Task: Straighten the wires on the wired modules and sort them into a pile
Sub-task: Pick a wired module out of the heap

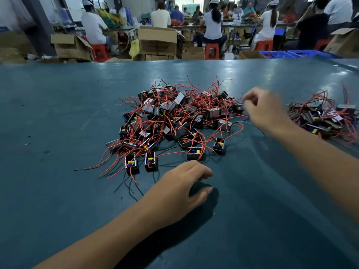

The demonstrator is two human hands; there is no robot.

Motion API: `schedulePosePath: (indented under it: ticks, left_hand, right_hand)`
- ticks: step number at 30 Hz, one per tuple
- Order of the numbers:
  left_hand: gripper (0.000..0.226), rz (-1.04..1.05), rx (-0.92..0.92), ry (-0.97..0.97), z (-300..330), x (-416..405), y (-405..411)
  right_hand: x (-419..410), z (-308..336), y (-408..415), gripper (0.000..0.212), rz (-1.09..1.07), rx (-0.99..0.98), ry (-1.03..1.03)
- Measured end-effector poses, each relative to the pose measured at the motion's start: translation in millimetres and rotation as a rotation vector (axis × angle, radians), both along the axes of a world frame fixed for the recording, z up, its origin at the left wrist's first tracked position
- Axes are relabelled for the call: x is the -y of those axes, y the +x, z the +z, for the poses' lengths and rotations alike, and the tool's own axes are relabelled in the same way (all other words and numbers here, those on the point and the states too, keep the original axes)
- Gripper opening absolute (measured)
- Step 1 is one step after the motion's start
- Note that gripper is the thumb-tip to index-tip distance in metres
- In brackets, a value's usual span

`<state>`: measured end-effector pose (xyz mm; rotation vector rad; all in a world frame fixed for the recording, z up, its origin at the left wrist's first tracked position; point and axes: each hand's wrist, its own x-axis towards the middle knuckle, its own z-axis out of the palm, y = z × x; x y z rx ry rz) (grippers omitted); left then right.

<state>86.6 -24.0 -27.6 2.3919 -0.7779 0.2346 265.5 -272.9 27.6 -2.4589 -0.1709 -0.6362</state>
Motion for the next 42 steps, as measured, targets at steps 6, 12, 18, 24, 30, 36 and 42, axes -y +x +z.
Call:
schedulePosePath:
  ticks: [6,12,18,24,30,36,42]
  left_hand:
    - [0.022,-0.005,0.01,0.02,1,1,3]
    - [0.02,0.003,0.013,0.017,2,1,4]
    - [0.017,0.044,0.054,-0.005,4,-6,6]
    - [0.01,0.136,0.234,-0.072,13,-6,7]
    - [0.008,0.288,0.387,-0.151,26,-18,11]
    - [0.026,-0.033,0.143,0.198,15,-19,12]
    - [0.026,-0.14,0.101,0.269,12,-17,13]
  right_hand:
    - [-16,-34,-59,0.024,0.243,-0.244,-0.238]
    - [-31,-50,-63,0.061,0.285,-0.352,-0.366]
    - [-15,-33,-104,0.049,0.233,-0.343,-0.459]
    - [-30,-30,-164,0.04,0.792,-0.33,-0.49]
    - [-37,-34,-159,0.056,0.884,-0.425,-0.398]
    - [-25,-6,-120,0.043,0.742,-0.399,-0.237]
    - [-71,-21,-81,0.034,0.491,-0.343,-0.395]
